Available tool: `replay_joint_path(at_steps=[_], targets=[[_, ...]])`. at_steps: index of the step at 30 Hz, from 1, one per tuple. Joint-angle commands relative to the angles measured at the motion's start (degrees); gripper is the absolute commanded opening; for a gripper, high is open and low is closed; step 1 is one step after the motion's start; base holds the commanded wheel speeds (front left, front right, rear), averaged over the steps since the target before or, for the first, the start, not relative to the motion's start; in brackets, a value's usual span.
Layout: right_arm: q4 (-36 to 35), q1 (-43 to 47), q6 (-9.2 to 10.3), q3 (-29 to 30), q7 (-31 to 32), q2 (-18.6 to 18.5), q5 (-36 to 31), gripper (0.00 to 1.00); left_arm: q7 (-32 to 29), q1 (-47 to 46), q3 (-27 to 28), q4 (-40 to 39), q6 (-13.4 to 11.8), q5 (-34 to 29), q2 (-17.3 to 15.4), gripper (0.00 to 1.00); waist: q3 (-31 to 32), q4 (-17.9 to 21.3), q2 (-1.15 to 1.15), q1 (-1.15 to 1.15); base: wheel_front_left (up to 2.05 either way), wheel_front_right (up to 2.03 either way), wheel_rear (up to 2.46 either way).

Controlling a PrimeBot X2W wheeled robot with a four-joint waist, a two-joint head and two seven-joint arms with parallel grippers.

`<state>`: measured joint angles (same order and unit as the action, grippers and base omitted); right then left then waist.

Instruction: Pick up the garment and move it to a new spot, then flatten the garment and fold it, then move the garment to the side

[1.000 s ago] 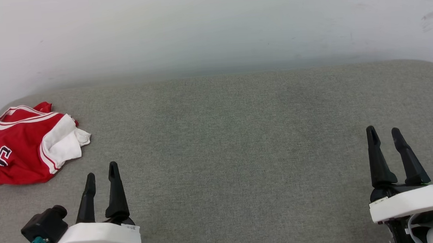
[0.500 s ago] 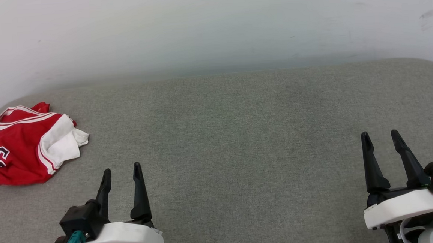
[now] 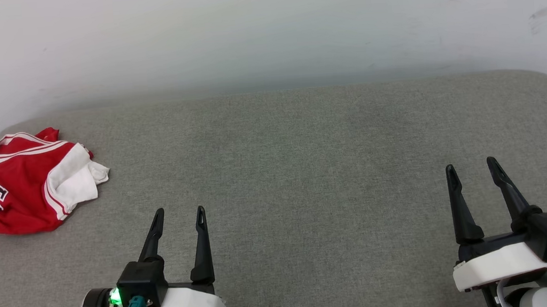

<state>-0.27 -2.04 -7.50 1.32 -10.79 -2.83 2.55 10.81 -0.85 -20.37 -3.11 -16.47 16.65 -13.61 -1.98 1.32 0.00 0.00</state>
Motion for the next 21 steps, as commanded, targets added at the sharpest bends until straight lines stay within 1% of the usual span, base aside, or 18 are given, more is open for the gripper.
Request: replay_joint_path(at_steps=[1, 4, 5, 6, 7, 10, 13, 16, 21], targets=[[-0.90, 0.14, 0.02, 0.02, -0.63, -0.09, -1.54, 1.00, 0.67, -0.81, -0.19, -0.42, -0.53, -0.16, 0.23, 1.00, -0.02, 0.06, 0.00, 0.00, 0.00, 0.00, 0.00], [-0.96, 0.27, 0.02, 0.10, -0.89, -0.09, -1.47, 1.00, 0.83, -0.52, 0.88, -1.09, -0.47, 0.52, 0.83, 1.00, -0.03, 0.11, 0.00, 0.00, 0.00, 0.00, 0.00], [-0.96, 0.39, 0.02, 0.17, -1.00, -0.09, -1.25, 1.00, 1.00, -0.28, 1.46, -1.41, 0.02, 0.63, 1.02, 1.00, -0.01, 0.12, 0.00, 0.00, 0.00, 0.00, 0.00], [-0.85, 0.59, 0.02, 0.24, -1.23, -0.09, -0.62, 1.00, 1.22, 0.43, 2.80, -1.93, 1.61, 1.58, 1.99, 1.00, -0.04, 0.17, 0.00, 0.00, 0.00, 0.00, 0.00], [-0.85, 0.59, 0.02, 0.24, -1.23, -0.09, -0.62, 1.00, 1.22, 0.43, 2.80, -1.93, 1.61, 1.58, 1.99, 1.00, -0.04, 0.17, 0.00, 0.00, 0.00, 0.00, 0.00], [-0.50, 0.76, 0.02, 0.40, -1.58, -0.09, 0.48, 1.00, 1.63, 1.63, 6.16, -1.40, 5.64, 2.89, 3.81, 1.00, 0.04, 0.22, 0.00, 0.00, 0.00, 0.00, 0.00], [0.23, 0.77, 0.02, 0.75, -1.96, -0.09, 1.86, 1.00, 1.93, 2.75, 9.16, -0.65, 10.19, 2.04, 5.72, 1.00, 0.18, 0.30, 0.00, 0.00, 0.00, 0.00, 0.00], [1.28, 1.05, 0.02, 0.48, -2.34, -0.08, 2.66, 1.00, 2.30, 3.70, 11.97, 0.18, 14.13, 0.69, 7.45, 1.00, 0.39, 0.40, 0.00, 0.00, 0.00, 0.00, 0.00], [3.69, 1.40, 0.02, -0.02, -2.91, -0.07, 3.26, 1.00, 2.80, 4.97, 14.67, 2.26, 19.22, -2.71, 9.47, 1.00, 0.59, 0.57, 0.00, 0.00, 0.00, 0.00, 0.00]])
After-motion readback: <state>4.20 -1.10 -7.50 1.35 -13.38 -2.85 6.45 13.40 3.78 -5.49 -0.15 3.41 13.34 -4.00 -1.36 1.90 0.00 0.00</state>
